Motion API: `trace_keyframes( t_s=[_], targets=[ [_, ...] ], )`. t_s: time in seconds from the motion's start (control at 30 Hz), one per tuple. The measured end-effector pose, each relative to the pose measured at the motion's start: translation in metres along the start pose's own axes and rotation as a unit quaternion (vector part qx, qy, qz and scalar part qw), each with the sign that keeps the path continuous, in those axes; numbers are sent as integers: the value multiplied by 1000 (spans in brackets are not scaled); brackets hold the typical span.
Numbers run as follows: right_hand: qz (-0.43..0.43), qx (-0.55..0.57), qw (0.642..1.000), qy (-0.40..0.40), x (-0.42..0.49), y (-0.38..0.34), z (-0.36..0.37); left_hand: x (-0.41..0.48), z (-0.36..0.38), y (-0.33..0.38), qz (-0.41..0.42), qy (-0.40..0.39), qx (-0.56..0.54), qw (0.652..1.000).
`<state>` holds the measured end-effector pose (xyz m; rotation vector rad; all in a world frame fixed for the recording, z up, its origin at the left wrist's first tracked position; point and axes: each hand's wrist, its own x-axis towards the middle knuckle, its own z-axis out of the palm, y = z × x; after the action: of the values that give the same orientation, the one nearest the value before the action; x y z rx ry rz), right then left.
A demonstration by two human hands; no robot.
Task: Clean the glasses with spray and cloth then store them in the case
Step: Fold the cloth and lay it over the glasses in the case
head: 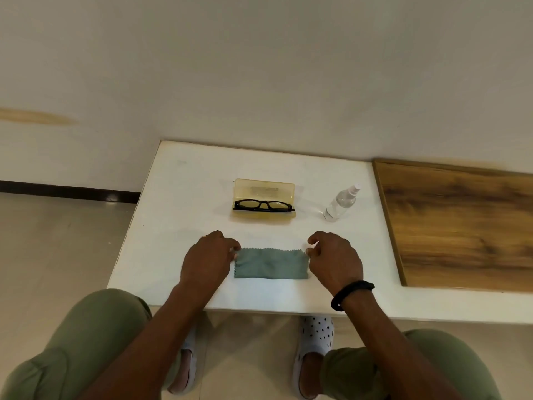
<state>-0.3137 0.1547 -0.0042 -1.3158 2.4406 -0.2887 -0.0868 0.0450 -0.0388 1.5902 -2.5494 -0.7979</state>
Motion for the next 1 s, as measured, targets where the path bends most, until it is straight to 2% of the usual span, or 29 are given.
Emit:
trace_keyframes(
  t_s=[0.1, 0.23, 0.37, 0.53, 0.73, 0.87, 1.0],
  targets=[
    [-91, -2, 996, 23, -16, -22, 8, 0, 1, -2, -8, 20, -1, 1000],
    [-216, -13, 976, 5, -36, -55, 32, 3, 0, 5, -12, 39, -27, 999],
    [-272, -32, 961, 22, -46, -80, 56, -1, 0, 8, 0, 43, -13, 999],
    [-260, -94, 961, 11, -55, -94, 75, -3, 1, 11, 5, 58, 22, 998],
    [-243, -126, 962, -16, -55, -101, 78, -1, -2, 11, -12, 27, 25, 999],
    [-243, -107, 964, -8, -60, -101, 82, 3, -9, 12, -20, -7, 37, 999],
    [-221, -6, 975, 35, -63, -100, 79, 5, -24, 14, -45, -25, 0, 999]
  ],
)
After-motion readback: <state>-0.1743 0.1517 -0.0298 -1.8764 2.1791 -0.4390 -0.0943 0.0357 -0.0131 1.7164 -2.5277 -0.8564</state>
